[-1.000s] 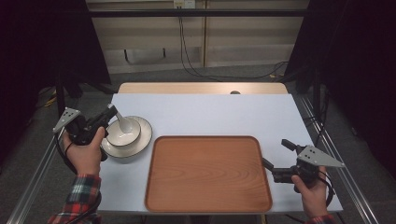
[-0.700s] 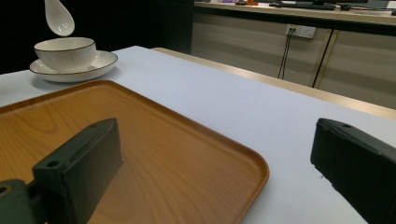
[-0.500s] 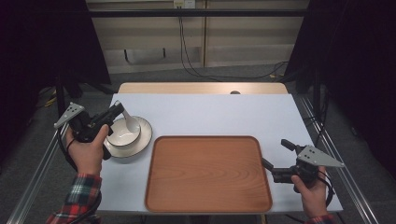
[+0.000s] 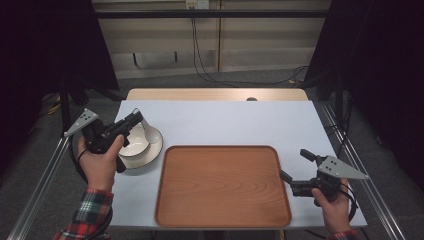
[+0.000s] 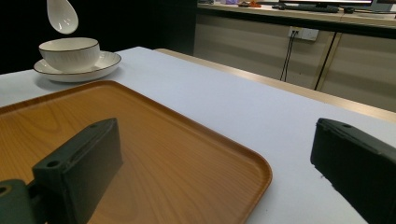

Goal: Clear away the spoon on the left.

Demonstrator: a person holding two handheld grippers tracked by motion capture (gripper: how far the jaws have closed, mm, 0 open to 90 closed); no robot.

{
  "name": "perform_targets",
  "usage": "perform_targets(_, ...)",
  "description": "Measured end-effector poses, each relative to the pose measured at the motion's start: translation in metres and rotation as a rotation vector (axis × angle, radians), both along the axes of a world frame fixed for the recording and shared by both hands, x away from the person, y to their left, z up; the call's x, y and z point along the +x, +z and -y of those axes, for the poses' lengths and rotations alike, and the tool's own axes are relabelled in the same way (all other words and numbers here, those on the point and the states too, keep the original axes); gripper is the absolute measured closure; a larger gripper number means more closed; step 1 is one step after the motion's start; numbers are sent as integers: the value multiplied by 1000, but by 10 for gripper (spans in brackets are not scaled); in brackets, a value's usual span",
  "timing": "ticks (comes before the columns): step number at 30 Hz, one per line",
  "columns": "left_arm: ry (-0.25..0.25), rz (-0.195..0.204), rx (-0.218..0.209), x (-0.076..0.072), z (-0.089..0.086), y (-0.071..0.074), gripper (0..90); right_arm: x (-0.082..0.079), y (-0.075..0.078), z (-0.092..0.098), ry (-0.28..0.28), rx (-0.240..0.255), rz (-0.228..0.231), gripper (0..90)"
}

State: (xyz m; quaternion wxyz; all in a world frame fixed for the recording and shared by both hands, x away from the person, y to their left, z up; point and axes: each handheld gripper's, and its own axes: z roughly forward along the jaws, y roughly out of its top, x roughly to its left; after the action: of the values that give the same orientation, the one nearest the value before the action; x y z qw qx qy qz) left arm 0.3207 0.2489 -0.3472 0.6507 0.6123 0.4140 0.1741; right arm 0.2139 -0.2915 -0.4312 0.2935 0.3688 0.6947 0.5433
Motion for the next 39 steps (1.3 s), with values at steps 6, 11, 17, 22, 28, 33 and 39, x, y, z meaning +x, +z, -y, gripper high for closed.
perform_targets(6,-29,-6,6,-3,6,-1,854,0,0,0,-1,1,3,16)
perform_targets(11,-52,-16,-4,-5,12,-5,854,0,0,0,8,-10,5,17)
perform_targets(17,-78,-34,-9,-6,15,-11,854,0,0,0,6,-12,4,17)
perform_targets(22,-94,-43,-9,-8,17,-13,854,0,0,-1,8,-11,-1,17)
perform_targets(28,-115,-46,4,-11,23,-16,854,0,0,0,4,-14,0,17)
perform_targets(33,-142,-56,-5,-13,29,-21,855,0,0,-1,10,-16,-1,17)
perform_targets(39,-165,-61,19,-16,32,-24,854,0,-1,-1,10,-16,-4,17)
